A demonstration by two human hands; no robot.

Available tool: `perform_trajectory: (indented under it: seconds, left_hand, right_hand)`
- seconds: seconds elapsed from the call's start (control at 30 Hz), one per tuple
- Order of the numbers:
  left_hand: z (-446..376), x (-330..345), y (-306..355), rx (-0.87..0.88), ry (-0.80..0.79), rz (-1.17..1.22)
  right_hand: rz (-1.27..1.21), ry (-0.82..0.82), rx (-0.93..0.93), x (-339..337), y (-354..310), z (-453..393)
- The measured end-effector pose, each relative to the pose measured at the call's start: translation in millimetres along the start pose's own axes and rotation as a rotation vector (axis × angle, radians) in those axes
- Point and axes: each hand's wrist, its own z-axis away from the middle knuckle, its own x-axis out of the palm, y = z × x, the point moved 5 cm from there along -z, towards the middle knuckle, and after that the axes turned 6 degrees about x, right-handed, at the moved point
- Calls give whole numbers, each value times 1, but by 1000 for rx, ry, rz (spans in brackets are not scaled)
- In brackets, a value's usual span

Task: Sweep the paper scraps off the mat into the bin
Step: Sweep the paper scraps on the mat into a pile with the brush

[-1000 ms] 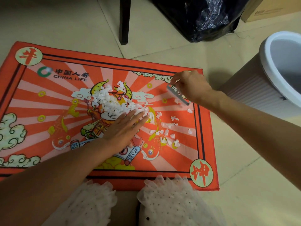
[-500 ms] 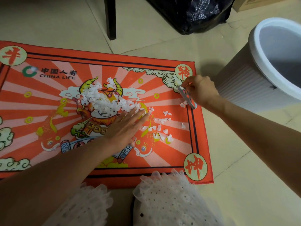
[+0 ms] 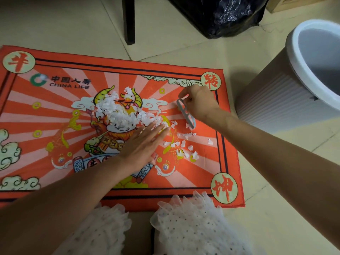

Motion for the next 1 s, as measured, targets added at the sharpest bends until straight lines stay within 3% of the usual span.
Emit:
perform_trajectory:
  seconds: [0.5, 1.0]
  left_hand:
    - [19, -4, -19, -25, 31, -48]
    - [1, 0, 3, -1, 33, 26]
  right_hand:
    - [56, -33, -182, 31, -64, 0]
    - [244, 21, -107, -33, 24, 23]
